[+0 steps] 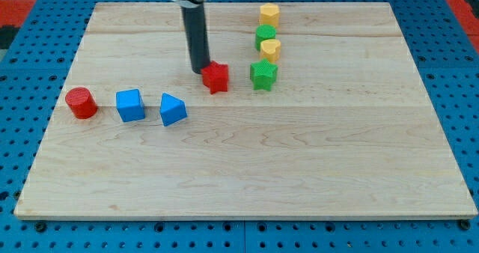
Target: Push the red star below the green star
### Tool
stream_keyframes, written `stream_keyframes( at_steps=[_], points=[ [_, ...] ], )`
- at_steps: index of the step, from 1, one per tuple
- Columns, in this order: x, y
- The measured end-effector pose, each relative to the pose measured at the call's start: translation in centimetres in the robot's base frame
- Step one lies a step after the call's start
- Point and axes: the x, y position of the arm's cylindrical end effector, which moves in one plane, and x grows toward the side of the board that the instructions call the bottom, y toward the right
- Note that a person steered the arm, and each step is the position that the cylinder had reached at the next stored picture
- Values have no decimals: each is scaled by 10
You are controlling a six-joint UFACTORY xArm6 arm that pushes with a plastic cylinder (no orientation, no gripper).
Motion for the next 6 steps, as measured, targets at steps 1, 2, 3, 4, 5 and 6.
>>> stream_keyframes(
  at_steps=[1, 2, 3, 4, 5, 6],
  points=[
    [-45, -28],
    [-7, 4],
    [47, 14],
    [22, -14],
    [25, 3],
    [77, 35]
  ],
)
